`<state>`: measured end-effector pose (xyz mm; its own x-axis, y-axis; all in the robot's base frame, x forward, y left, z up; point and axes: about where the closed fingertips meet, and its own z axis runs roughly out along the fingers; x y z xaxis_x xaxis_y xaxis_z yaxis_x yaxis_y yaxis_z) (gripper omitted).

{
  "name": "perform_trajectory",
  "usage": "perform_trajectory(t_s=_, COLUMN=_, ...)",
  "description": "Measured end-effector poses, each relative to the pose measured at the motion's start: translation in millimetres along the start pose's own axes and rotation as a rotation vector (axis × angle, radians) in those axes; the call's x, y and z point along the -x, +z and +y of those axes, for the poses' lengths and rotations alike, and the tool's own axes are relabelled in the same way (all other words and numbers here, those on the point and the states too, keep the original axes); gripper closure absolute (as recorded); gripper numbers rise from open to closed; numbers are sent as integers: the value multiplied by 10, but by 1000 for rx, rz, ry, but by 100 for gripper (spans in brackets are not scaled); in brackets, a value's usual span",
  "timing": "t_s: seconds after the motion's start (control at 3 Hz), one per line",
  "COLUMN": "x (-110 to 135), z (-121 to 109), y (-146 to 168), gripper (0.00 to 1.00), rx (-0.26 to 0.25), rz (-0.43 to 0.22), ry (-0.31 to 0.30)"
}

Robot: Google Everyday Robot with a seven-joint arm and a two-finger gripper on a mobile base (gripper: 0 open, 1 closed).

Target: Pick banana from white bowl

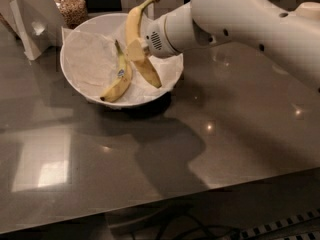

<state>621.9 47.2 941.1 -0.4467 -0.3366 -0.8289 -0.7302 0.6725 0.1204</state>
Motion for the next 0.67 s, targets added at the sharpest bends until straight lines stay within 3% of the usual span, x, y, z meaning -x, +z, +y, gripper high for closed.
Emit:
perform_trajectory(t_s=0.33, x=228, z=116, y=-277, gripper=100, rx=-15, rz=-58, ry=-42)
perform_trajectory(t_s=0.67, x=349, z=233, y=-537, gripper=100, rx=-26, rz=-75, ry=-76)
